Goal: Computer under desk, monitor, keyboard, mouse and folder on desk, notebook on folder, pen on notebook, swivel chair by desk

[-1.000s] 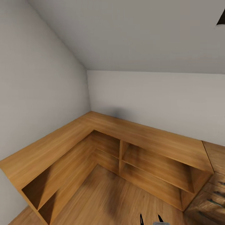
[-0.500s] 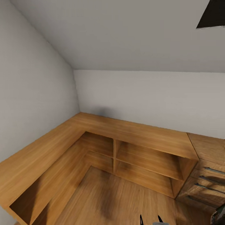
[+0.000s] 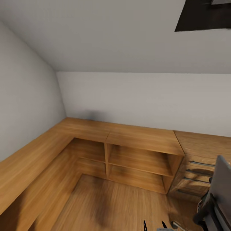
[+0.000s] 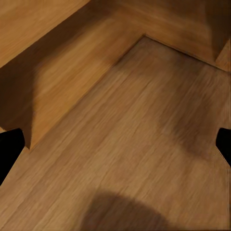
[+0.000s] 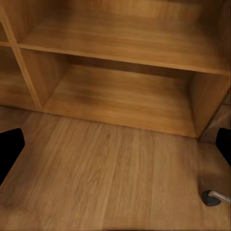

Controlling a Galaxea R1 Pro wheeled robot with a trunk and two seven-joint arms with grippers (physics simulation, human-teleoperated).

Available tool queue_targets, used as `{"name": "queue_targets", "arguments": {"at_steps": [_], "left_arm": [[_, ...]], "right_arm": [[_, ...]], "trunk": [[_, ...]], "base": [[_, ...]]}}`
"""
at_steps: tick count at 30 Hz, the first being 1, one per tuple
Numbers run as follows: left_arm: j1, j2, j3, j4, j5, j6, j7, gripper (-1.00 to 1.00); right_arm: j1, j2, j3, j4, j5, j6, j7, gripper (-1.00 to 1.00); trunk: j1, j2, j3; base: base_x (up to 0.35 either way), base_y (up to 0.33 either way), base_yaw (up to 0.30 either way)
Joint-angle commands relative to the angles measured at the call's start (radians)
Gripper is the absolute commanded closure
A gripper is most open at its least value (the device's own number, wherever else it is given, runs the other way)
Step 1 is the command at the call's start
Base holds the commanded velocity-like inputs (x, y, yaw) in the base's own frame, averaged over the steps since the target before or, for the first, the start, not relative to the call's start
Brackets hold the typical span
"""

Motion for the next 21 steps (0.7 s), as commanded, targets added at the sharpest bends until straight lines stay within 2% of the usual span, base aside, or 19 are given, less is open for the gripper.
{"name": "queue_targets", "arguments": {"at_steps": [1, 7, 13, 21], "left_arm": [[0.000, 0.000, -0.009, -0.001, -0.001, -0.002, 0.010, -1.00], [0.000, 0.000, -0.009, -0.001, -0.001, -0.002, 0.009, -1.00], [0.000, 0.000, -0.009, -0.001, -0.001, -0.002, 0.009, -1.00], [0.000, 0.000, -0.009, -0.001, -0.001, -0.002, 0.011, -1.00]], "right_arm": [[-0.001, 0.000, 0.009, 0.001, -0.010, -0.003, -0.001, -1.00], [-0.001, 0.000, 0.009, 0.001, -0.010, -0.003, 0.000, -1.00], [-0.001, 0.001, 0.009, 0.001, -0.010, -0.003, 0.000, -1.00], [-0.001, 0.001, 0.009, 0.001, -0.010, -0.003, 0.000, -1.00]], "trunk": [[0.000, -0.001, -0.001], [0.000, -0.001, -0.001], [0.000, -0.001, -0.001], [0.000, -0.001, -0.001]], "base": [[0.000, 0.046, -0.294], [0.032, 0.217, -0.294], [0.167, 0.241, -0.294], [0.115, 0.044, -0.294]]}}
